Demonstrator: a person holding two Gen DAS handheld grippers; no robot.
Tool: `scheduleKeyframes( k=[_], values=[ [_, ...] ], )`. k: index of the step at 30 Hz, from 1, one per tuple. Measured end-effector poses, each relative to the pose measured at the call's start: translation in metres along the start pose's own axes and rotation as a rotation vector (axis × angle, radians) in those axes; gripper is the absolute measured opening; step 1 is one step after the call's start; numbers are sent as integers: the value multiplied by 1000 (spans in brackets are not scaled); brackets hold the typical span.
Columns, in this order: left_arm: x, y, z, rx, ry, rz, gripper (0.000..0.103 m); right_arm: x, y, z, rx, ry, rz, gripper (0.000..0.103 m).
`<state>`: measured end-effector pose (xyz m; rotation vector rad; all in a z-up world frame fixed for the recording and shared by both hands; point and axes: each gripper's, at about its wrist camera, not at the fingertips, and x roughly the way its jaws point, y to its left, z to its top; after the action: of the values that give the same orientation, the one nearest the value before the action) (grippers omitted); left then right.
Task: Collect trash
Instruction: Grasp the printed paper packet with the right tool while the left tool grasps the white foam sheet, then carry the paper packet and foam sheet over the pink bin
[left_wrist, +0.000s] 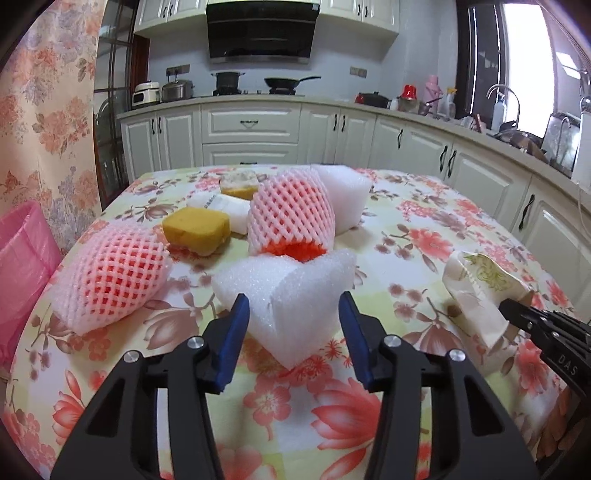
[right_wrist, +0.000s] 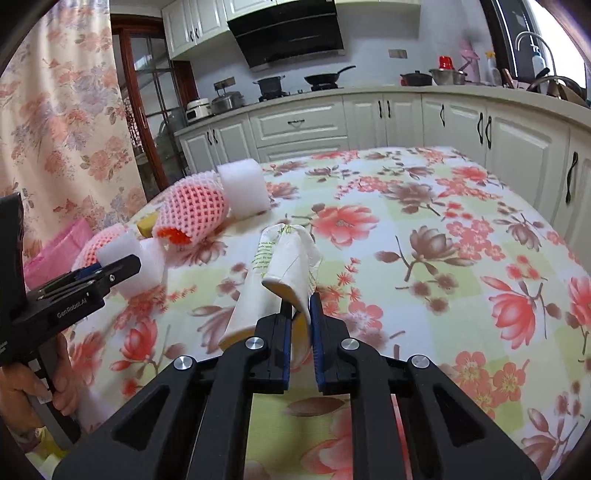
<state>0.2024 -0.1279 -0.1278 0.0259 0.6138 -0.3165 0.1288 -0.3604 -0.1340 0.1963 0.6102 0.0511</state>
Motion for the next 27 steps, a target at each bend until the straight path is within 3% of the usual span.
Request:
scheduleKeyframes(
  k=[8, 27],
  values=[
    [-37, 15, -2, 10, -73, 14, 48, -11, 25, 7, -45, -46, 58, 13],
    [-127, 107, -37, -70, -155, 174, 49, -20, 144, 14, -251, -70, 232, 13]
  ],
)
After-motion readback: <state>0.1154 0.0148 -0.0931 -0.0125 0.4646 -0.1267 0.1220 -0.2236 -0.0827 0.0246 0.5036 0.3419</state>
